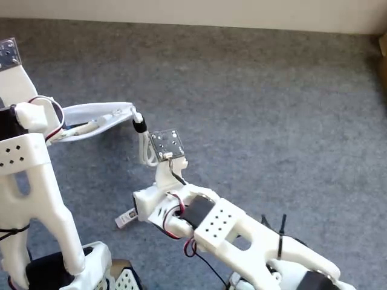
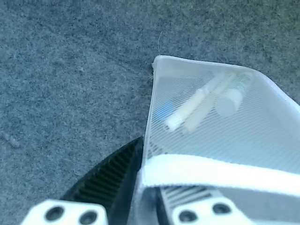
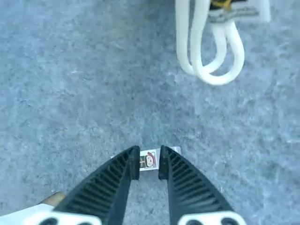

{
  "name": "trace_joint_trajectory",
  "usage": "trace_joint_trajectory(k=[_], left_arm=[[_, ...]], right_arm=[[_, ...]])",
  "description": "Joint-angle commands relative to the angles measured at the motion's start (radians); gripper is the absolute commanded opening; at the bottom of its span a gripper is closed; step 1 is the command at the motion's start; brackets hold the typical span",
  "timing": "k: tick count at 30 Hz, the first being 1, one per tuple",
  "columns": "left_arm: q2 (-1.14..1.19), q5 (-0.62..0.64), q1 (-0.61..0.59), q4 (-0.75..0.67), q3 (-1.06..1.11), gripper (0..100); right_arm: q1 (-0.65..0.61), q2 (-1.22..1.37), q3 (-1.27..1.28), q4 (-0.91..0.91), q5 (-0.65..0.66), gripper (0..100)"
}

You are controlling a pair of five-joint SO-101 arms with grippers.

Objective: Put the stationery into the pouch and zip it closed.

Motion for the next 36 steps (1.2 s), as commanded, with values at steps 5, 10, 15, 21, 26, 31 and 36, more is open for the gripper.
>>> trace_joint_trajectory(k=[5, 10, 15, 21, 26, 31, 36], left_arm=[[0.010, 0.012, -0.015, -0.021, 0.013, 1], [0.010, 0.012, -0.015, -0.021, 0.013, 1], [0.012, 0.012, -0.013, -0.021, 0.013, 1], [0.012, 0.012, -0.013, -0.021, 0.013, 1], [0.013, 0.012, -0.013, -0.021, 0.013, 1], [0.013, 0.012, -0.013, -0.021, 0.013, 1], [0.013, 0.012, -0.013, -0.021, 0.013, 1]], right_arm=[[-0.028, 0.045, -0.070, 0.004, -0.058, 6.7], [-0.094, 0.087, -0.107, 0.038, -0.176, 11.8], [-0.117, 0.166, -0.203, 0.088, -0.307, 26.2], [-0.127, 0.289, -0.298, 0.087, -0.374, 28.2], [-0.147, 0.386, -0.349, 0.087, -0.414, 28.2], [-0.153, 0.464, -0.395, 0.087, -0.439, 28.2], [-0.148, 0.530, -0.424, 0.087, -0.440, 28.2]])
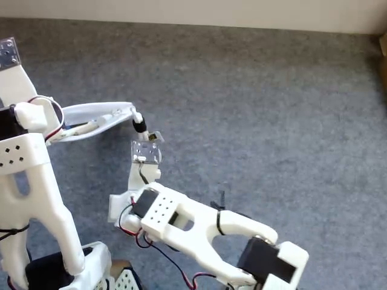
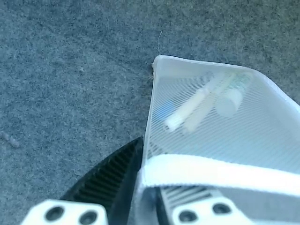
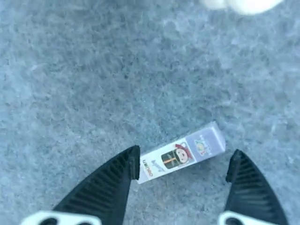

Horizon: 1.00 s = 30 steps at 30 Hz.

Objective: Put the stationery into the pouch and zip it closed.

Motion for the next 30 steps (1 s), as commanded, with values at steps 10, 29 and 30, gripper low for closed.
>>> trace_joint_trajectory(k=[10, 29, 30], left_arm=[[0.008, 0.012, -0.013, -0.037, 0.035, 1], [0.005, 0.012, -0.013, -0.063, 0.059, 1], [0.005, 0.012, -0.013, -0.063, 0.059, 1]], right_arm=[[0.035, 0.136, -0.125, 0.008, -0.003, 28.2], [0.173, 0.153, -0.133, 0.054, 0.117, 4.6], [0.180, 0.150, -0.148, 0.074, 0.135, 4.6]])
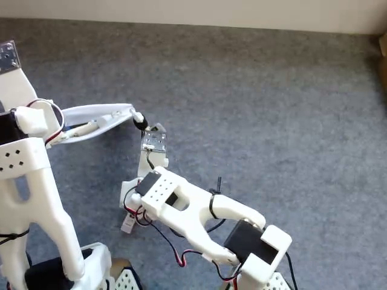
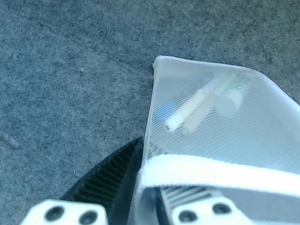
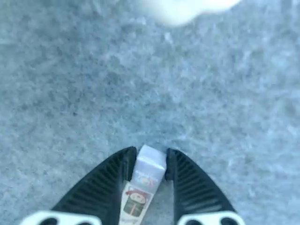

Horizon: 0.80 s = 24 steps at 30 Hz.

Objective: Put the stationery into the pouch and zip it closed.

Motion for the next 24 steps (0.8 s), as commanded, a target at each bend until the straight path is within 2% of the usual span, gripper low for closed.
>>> trace_joint_trajectory(k=[1, 7, 16, 22, 24], left_arm=[[0.007, 0.012, -0.013, -0.021, 0.007, 1], [0.007, 0.012, -0.013, -0.021, 0.007, 1], [0.007, 0.012, -0.013, -0.021, 0.007, 1], [0.007, 0.012, -0.013, -0.021, 0.007, 1], [0.007, 0.012, -0.013, -0.021, 0.007, 1]], right_arm=[[0.053, -0.021, -0.079, 0.067, 0.077, 4.6], [0.122, -0.097, -0.116, 0.197, 0.278, 4.6], [0.226, -0.133, -0.111, 0.200, 0.560, 4.6], [0.329, -0.127, -0.108, 0.200, 0.832, 4.6], [0.341, -0.127, -0.108, 0.200, 0.856, 4.7]])
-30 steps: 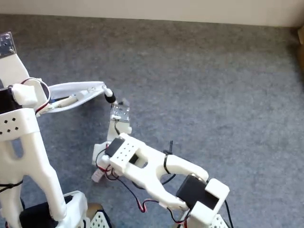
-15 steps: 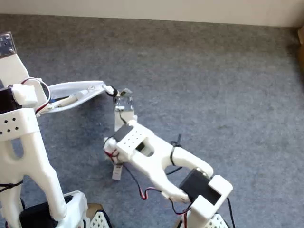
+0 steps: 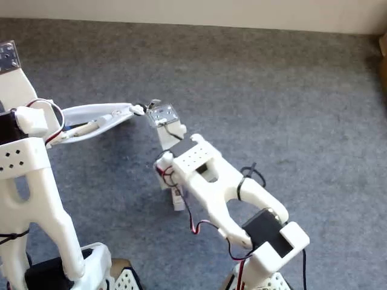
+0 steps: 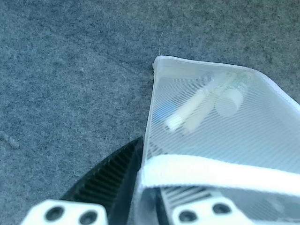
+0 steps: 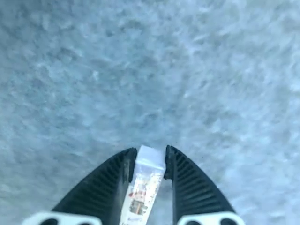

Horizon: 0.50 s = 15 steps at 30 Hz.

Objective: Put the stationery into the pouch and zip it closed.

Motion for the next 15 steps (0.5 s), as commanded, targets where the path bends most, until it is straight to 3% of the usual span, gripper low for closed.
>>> trace_joint_trajectory(k=[1, 8, 15], left_arm=[[0.007, 0.012, -0.013, -0.021, 0.007, 1], [0.007, 0.012, -0.013, -0.021, 0.007, 1], [0.007, 0.011, -0.013, -0.021, 0.005, 1]], right_arm=[[0.036, -0.067, -0.053, 0.007, 0.064, 4.8], [0.025, -0.053, -0.051, 0.007, 0.061, 4.9], [0.024, 0.105, -0.064, 0.008, -0.026, 5.0]])
